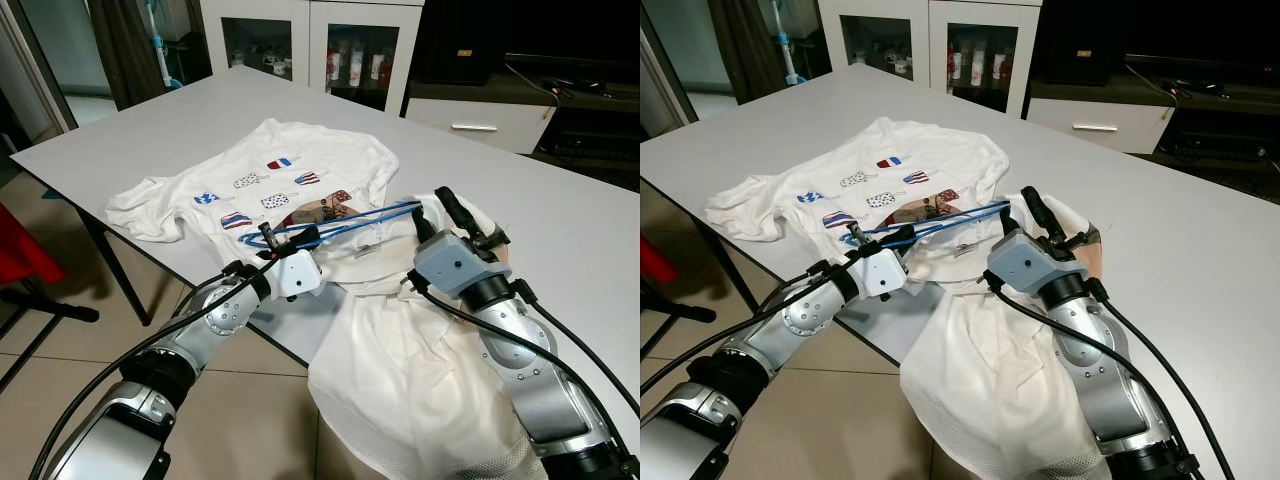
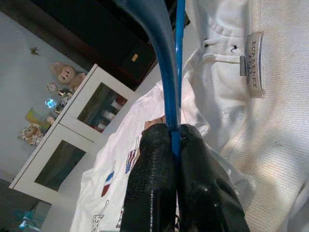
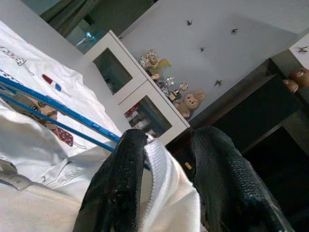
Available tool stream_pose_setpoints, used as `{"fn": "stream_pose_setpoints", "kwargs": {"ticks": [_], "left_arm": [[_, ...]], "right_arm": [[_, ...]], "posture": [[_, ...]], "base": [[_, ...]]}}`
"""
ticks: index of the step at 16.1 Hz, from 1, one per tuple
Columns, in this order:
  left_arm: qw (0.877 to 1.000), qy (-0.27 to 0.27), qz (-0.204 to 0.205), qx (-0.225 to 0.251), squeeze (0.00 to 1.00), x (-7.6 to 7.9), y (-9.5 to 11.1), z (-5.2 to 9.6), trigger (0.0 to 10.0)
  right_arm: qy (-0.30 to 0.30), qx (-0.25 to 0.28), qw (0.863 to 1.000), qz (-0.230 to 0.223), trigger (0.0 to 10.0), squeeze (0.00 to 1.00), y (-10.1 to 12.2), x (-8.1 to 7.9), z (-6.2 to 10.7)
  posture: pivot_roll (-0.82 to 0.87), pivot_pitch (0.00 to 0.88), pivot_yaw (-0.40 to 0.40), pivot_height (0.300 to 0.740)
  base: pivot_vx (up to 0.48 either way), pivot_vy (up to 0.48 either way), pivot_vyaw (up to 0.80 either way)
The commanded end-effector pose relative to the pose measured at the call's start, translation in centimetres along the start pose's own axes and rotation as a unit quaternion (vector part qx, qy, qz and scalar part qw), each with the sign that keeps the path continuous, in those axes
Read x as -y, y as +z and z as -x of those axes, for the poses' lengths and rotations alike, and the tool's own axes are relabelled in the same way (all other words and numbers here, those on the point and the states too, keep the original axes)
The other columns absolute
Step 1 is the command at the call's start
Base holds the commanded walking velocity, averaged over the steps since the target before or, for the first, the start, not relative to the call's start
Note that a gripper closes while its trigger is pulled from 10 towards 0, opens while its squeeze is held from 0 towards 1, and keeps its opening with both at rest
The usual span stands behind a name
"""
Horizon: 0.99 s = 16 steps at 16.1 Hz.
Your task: Hang hanger
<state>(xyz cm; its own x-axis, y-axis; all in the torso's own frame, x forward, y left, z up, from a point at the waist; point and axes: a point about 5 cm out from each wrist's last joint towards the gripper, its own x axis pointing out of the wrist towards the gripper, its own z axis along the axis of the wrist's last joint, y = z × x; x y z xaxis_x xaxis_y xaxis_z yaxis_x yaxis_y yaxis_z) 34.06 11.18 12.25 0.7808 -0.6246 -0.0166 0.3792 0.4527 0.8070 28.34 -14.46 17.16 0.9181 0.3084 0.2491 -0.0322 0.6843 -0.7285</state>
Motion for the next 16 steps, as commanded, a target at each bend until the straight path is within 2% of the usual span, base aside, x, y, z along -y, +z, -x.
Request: {"fn": "stream_pose_setpoints", "kwargs": {"ticks": [1,2,3,4,12,16], "left_arm": [[1.0,-0.008,-0.004,0.002,0.0,0.2,0.1,-0.1,0.0],[1.0,-0.008,-0.004,0.002,0.0,0.2,0.1,-0.2,0.0],[1.0,-0.008,-0.004,0.003,0.0,0.2,0.2,-0.2,0.0],[1.0,-0.007,-0.004,0.003,0.0,0.2,0.2,-0.2,0.0],[1.0,-0.006,-0.002,0.003,0.0,0.3,0.2,-0.2,0.0],[1.0,-0.009,-0.003,0.006,0.0,0.4,0.3,-0.1,0.0]], "right_arm": [[0.008,-0.014,1.0,0.008,10.0,0.0,-0.5,-0.5,0.1],[0.005,-0.016,1.0,0.007,10.0,0.0,-0.6,-0.5,0.1],[0.0,-0.023,1.0,0.005,9.1,0.0,-0.8,-0.4,0.1],[-0.009,-0.029,1.0,0.003,0.0,0.0,-1.1,-0.2,0.1],[-0.043,-0.054,0.997,-0.016,0.0,0.0,-2.2,1.0,-0.2],[-0.093,-0.084,0.991,-0.039,0.0,0.0,-3.5,2.9,-0.7]], "posture": [[0.04,0.02,-0.005,0.74],[0.04,0.02,-0.005,0.74],[0.04,0.019,-0.006,0.74],[0.04,0.019,-0.008,0.74],[0.04,0.021,-0.013,0.74],[0.04,0.024,-0.011,0.74]], "base": [[0.0,0.0,0.0],[0.0,0.0,0.0],[0.0,0.0,0.0],[0.0,0.0,0.0],[0.0,0.0,0.0],[0.0,0.0,0.0]]}}
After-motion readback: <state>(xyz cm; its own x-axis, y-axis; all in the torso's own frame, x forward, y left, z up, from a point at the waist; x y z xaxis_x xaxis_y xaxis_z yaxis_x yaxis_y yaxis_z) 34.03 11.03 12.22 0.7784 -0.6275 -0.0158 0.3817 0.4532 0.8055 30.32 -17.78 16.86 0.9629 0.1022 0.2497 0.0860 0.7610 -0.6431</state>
